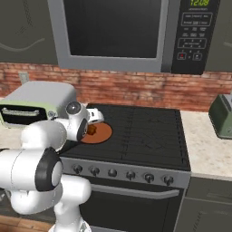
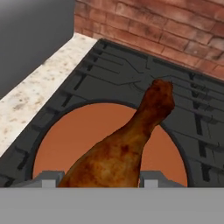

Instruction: Retrieve the chicken drumstick from the fridge and place it on the saucepan with marinade on the stove.

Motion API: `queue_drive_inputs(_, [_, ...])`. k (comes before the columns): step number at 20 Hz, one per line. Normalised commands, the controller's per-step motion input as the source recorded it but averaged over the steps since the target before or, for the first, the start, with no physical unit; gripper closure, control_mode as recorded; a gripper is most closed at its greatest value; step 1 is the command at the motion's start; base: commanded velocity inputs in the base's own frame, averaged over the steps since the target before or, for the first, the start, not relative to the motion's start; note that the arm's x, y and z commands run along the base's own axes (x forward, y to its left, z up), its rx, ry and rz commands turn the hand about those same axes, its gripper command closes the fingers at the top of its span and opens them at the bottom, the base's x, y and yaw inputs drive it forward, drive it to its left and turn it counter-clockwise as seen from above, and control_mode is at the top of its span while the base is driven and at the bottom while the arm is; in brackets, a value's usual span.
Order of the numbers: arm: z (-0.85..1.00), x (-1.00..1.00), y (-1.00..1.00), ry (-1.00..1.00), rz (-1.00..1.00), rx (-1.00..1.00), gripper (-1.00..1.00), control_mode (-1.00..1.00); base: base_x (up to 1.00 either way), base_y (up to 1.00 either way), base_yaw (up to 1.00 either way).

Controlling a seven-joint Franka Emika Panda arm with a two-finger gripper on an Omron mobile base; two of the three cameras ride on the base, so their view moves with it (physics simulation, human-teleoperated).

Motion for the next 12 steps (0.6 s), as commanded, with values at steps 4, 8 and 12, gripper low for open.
queue_drive_inputs(4, [-0.25, 0.29, 0.0, 0.0, 0.0, 0.0, 1.0, -1.0, 0.0, 0.0, 0.0])
queue_drive_inputs(8, [-0.21, 0.26, 0.0, 0.0, 0.0, 0.0, 1.0, -1.0, 0.0, 0.0, 0.0])
queue_drive_inputs(12, [-0.18, 0.14, 0.0, 0.0, 0.0, 0.0, 1.0, -1.0, 0.0, 0.0, 0.0])
